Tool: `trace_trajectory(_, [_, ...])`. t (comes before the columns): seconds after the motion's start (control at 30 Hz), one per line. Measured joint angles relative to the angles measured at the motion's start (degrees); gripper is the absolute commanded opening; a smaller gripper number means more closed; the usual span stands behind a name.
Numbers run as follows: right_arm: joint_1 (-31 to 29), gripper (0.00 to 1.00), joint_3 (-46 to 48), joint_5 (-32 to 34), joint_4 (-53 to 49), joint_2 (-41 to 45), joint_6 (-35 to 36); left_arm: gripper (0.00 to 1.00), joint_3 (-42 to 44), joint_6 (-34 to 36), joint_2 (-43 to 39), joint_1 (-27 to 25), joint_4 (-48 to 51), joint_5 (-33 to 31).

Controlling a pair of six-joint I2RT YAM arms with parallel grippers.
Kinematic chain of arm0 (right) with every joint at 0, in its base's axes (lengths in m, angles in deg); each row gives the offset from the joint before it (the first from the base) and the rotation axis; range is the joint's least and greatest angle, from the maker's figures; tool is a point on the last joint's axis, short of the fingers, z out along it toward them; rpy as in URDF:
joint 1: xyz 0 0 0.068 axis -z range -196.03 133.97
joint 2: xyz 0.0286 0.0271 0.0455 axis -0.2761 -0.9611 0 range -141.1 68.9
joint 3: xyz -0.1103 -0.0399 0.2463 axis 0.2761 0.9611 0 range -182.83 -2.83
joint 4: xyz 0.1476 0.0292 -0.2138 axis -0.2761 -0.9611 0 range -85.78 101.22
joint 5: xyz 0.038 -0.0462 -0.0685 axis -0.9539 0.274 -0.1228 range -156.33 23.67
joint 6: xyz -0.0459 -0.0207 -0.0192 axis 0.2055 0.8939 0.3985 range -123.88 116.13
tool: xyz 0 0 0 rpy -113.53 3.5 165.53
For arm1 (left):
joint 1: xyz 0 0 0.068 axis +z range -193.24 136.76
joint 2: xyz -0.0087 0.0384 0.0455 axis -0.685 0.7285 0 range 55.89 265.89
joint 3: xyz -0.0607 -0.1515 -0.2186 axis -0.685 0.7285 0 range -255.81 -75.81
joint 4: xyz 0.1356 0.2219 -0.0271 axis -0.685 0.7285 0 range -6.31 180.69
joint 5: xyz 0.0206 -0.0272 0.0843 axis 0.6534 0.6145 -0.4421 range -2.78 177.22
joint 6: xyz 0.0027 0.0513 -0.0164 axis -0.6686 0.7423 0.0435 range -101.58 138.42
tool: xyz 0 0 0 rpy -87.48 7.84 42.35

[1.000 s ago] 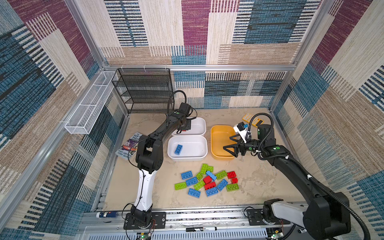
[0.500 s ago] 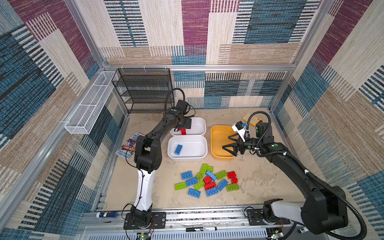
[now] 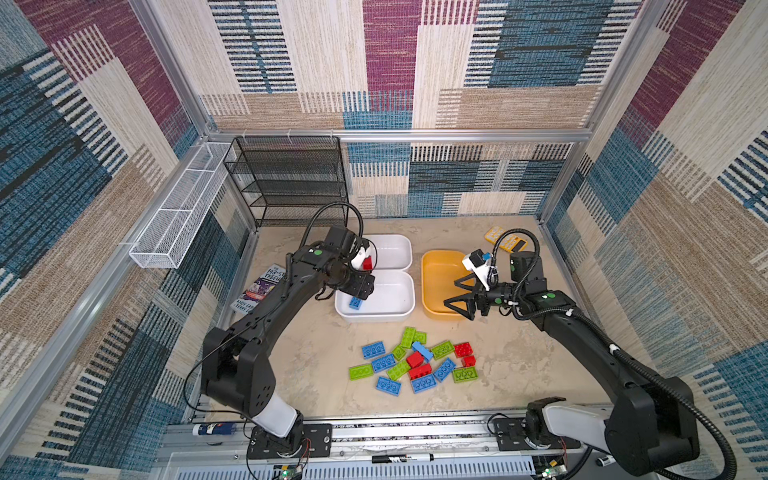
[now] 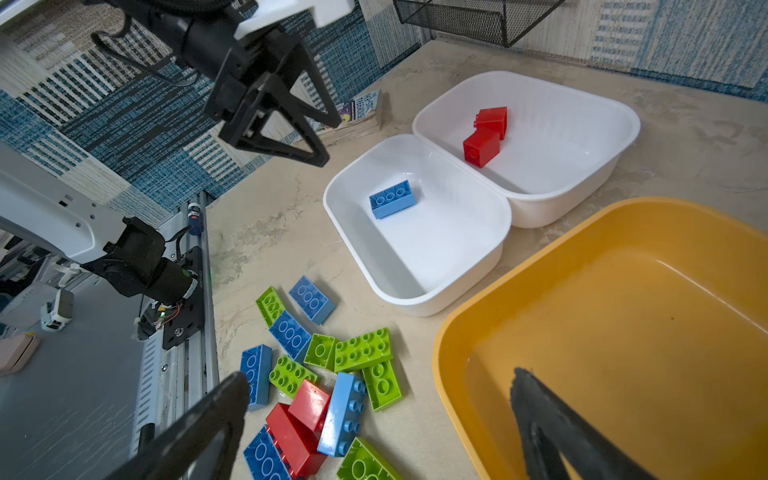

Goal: Sort the legos into containers by color
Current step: 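Move the left gripper back to the pile over a blue brick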

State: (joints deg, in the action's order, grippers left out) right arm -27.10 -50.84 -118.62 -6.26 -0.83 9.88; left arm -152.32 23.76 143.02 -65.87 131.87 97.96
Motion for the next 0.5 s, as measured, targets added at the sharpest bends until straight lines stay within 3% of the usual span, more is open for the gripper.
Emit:
trace_trajectory(0.2, [-0.26,0.99,0.50,-0.13,-0.37,0.44,0.24,0.81,11.69,8.57,-9.97,-1.40,0.11,6.12])
trace_trajectory(0.37, [-0.48,0.99,0.92,-0.11,-0.44,0.46,0.52,0.78,20.24,13.66,-13.90,-4.46,-1.97,6.08])
trace_trajectory(0.5, [-0.66,0.99,0.94,-0.11,-0.55,0.46,0.66,0.74,23.26,17.42,-12.50,-6.69,-3.85,5.16])
